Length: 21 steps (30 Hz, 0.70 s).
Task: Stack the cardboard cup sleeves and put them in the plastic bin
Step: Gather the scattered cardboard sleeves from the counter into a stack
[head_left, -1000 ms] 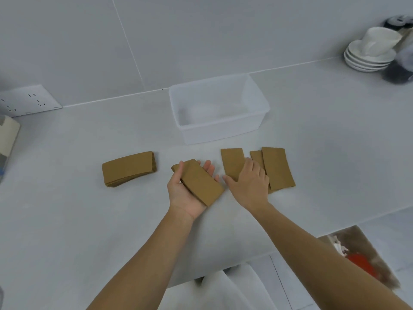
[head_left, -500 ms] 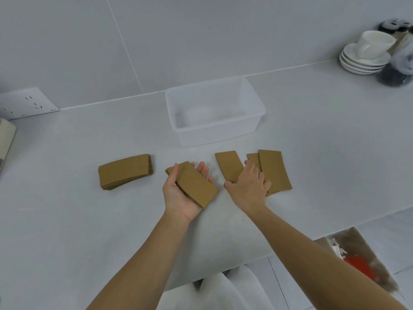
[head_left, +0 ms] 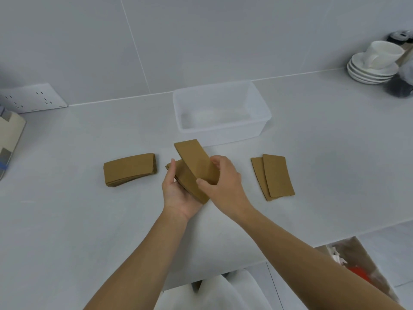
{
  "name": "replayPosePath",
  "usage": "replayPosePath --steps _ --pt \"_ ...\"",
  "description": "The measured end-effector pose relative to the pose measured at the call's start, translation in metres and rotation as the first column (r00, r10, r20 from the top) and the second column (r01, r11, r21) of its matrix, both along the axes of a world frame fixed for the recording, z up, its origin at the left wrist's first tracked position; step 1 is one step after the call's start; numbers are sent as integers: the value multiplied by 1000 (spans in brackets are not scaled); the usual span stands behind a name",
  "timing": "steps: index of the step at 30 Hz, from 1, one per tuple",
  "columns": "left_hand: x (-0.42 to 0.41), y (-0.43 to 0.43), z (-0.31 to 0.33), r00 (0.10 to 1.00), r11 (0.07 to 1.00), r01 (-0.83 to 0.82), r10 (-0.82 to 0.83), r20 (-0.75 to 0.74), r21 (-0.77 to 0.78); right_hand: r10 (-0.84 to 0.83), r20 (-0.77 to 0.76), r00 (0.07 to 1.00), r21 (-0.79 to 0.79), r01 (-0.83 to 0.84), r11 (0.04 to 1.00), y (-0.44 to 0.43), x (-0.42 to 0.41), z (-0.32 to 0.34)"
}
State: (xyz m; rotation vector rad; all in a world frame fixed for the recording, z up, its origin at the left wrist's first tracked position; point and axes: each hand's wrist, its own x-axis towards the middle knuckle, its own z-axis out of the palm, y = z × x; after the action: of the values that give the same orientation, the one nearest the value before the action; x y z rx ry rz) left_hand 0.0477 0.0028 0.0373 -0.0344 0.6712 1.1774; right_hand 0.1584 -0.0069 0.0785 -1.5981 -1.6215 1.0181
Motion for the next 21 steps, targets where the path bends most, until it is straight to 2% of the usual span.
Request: replayPosePath --steps 4,13,18,21 --pt "-1 1 2 1000 999 -26 25 13 35 114 75 991 -5 -114 994 -6 -5 -7" --pt "4 -3 5 998 998 -59 59 0 5 194 212 958 -8 -196 980 -7 -3 -19" --pt "9 0 3 997 994 -68 66 -34 -83 303 306 903 -119 -279 953 1 8 -16" --pt "13 1 2 995 993 -48 38 -95 -108 348 245 905 -190 -308 932 8 19 -11"
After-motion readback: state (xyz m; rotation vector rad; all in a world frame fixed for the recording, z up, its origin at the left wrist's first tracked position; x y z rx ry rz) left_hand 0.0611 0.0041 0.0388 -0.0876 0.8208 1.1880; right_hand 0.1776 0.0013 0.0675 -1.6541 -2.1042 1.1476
